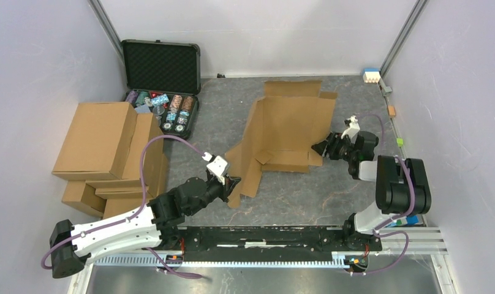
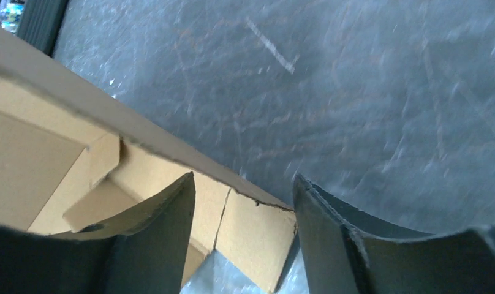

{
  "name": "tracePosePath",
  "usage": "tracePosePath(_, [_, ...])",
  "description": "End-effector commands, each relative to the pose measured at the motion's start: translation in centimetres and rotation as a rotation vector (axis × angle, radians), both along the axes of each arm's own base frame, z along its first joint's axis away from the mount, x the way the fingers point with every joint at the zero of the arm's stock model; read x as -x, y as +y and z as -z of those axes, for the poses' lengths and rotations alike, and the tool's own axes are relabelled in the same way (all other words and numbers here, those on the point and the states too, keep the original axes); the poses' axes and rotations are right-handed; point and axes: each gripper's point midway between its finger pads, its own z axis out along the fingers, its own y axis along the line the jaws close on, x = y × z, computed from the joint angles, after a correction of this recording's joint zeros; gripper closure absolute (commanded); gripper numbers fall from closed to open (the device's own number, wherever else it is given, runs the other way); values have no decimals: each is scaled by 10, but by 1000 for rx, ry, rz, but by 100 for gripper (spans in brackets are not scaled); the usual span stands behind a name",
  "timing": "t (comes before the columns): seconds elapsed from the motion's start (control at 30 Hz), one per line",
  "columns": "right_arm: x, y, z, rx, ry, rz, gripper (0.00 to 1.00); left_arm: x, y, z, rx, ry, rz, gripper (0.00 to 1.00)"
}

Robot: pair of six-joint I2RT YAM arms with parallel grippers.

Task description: Fold the paper box

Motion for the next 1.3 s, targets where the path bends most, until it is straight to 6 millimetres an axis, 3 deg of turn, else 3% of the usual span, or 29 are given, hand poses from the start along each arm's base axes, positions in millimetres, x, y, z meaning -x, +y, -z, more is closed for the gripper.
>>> tracePosePath(0.0, [31, 17, -14, -71, -20, -63, 42, 4, 9, 26, -30, 52, -28, 98])
tracePosePath(0.1, [47, 25, -21, -100, -37, -83, 57, 5, 11, 34, -47, 61, -33, 98])
tracePosePath(0.17, [58, 29, -21, -89, -36, -101, 57, 5, 12, 34, -44, 63, -35, 98])
tracePosePath(0.33, [83, 49, -13, -31, -8, -171, 53, 4, 10, 27, -27, 54, -34, 98])
tracePosePath(0.43, [96, 58, -11, -88, 22, -184, 50, 5, 10, 27, -11, 69, -42, 98])
tracePosePath(0.53, [104, 63, -13, -171, 66, -159, 36, 6, 12, 31, 0, 86, -49, 98])
tracePosePath(0.63, [108, 64, -20, -216, 52, -136, 36, 7, 15, 35, 23, 100, -66, 98])
tracePosePath(0.8, [113, 66, -20, -242, 76, -133, 44, 4, 26, 38, 81, 148, -153, 98])
tracePosePath(0.97, [107, 63, -24, -150, 16, -123, 78, 6, 22, 41, 80, 159, -132, 98])
tracePosePath(1.03, [102, 62, -31, -94, -15, -135, 87, 6, 20, 38, 70, 147, -118, 97])
tracePosePath(1.2, [98, 54, -42, 14, -67, -133, 89, 5, 12, 18, 114, 132, -99, 78])
tracePosePath(1.27, [98, 52, -42, 27, -70, -127, 89, 5, 10, 17, 117, 130, -93, 76])
